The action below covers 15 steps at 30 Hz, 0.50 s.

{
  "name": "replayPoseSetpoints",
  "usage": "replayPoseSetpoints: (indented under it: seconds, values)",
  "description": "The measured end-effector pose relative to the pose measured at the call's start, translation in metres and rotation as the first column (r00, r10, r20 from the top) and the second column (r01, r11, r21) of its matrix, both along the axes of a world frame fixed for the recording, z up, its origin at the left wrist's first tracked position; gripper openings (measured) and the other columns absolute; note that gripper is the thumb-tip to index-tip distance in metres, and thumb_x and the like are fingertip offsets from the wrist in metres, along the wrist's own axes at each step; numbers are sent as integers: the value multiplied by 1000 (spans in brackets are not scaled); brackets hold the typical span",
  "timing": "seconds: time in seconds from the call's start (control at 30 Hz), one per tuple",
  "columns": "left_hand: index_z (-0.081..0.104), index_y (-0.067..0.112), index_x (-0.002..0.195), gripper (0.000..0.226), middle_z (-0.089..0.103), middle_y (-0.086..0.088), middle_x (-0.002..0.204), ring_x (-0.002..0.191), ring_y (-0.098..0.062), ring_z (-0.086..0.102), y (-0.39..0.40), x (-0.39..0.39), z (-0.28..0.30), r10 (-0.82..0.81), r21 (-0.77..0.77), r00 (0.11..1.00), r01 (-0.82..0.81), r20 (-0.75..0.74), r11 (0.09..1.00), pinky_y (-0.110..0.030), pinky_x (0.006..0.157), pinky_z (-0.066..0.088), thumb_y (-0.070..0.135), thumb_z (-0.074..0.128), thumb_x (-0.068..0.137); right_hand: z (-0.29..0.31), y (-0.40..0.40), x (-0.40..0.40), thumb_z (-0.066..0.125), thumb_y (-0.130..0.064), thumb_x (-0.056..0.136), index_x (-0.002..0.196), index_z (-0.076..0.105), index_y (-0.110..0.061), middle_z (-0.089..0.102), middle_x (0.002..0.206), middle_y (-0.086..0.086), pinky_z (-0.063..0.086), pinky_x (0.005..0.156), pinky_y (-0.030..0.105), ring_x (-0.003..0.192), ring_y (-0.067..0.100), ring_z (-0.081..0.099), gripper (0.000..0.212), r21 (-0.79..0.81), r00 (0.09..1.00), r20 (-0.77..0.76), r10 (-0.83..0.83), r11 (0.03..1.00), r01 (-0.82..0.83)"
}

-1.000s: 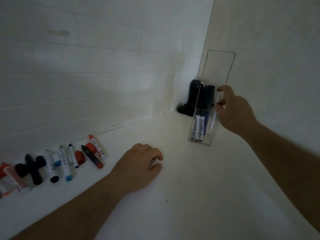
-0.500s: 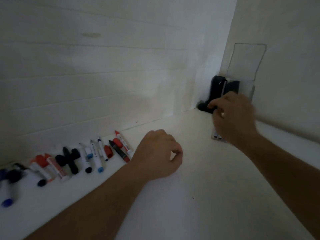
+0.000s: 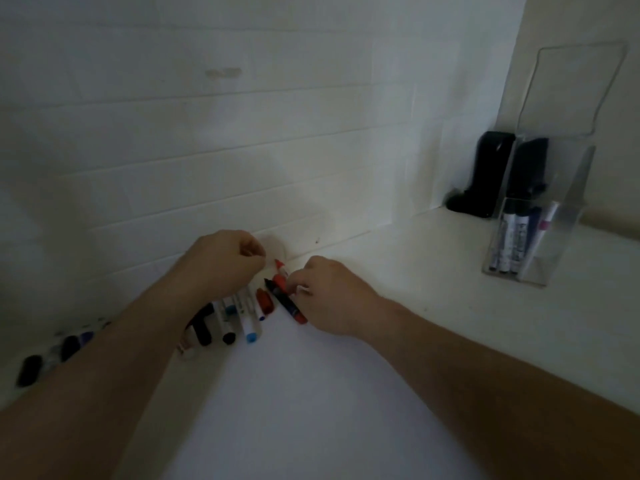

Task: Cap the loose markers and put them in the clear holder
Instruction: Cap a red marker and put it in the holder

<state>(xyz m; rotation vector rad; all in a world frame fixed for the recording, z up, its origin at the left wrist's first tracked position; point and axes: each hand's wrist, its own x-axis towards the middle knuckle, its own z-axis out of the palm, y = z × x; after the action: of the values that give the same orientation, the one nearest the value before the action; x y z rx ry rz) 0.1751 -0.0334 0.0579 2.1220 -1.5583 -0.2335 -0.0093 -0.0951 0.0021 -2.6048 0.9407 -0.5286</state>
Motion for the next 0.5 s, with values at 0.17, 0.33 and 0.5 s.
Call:
replayPoseSetpoints:
  seconds: [0.17,0.33,0.5]
  values:
    - [64,43,104,35,65,18,103,93,-9,65,-12,-17,-12,-34,177,997,22,65,984,-34,89,56,56,71,73,-1,-13,-8,44,-40,98,126,61,-21,47,103,5,42,78,34,104,31,57,38,-110,974,-151,-171,982,156]
    - [57,50,108,34,65,18,108,100,-19,60,-29,-34,-22,-106,272,955,28,278,962,-44,100,45,59,67,76,2,-23,-61,47,-49,98,124,54,-24,60,119,12,44,80,36,105,33,59,37,-123,915,-246,-319,947,297]
    - [59,40,118,29,63,14,106,79,-18,70,-35,-63,-26,-140,-59,990,139,-10,988,-29,62,55,33,68,92,7,-27,-122,51,-40,101,104,43,-25,58,86,0,41,54,30,69,18,58,16,58,910,-56,-412,908,414]
